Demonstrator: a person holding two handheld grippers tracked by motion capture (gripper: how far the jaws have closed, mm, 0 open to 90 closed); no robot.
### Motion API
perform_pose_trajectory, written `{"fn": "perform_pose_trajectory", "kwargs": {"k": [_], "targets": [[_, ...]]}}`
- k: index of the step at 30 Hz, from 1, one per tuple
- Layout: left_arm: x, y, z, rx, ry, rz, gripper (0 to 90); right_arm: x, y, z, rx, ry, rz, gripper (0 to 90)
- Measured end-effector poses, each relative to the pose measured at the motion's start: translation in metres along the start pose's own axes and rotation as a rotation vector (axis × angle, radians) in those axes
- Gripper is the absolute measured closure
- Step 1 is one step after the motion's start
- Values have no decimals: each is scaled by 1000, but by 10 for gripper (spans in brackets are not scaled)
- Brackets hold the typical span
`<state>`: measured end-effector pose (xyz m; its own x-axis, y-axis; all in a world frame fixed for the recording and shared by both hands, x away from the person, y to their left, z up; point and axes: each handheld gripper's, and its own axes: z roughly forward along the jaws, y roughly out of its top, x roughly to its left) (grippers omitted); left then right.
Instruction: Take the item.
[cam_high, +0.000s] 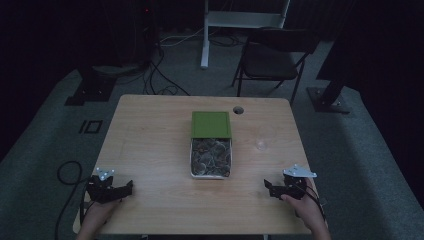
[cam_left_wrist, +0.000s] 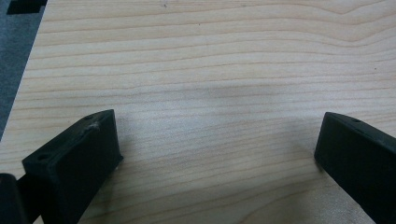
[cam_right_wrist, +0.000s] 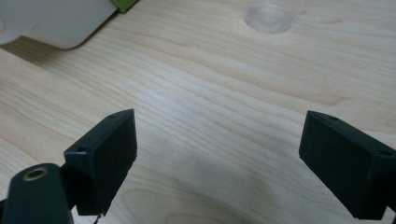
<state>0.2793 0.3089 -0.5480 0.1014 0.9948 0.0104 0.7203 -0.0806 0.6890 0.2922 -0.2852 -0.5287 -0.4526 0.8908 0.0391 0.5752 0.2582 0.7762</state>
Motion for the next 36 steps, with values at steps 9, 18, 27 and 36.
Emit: {"fn": "perform_pose_trajectory", "kwargs": {"k": [9, 18, 27, 36], "targets": [[0, 0, 0, 0, 0, 0, 5, 7, 13, -4, -34, 19, -21, 114], [0, 0, 0, 0, 0, 0, 5, 15, 26, -7, -66, 30, -36, 114], [0, 0, 0, 0, 0, 0, 5, 22, 37, -9, -91, 49, -49, 114], [0, 0, 0, 0, 0, -1, 5, 32, 52, -11, -118, 75, -73, 115]]}}
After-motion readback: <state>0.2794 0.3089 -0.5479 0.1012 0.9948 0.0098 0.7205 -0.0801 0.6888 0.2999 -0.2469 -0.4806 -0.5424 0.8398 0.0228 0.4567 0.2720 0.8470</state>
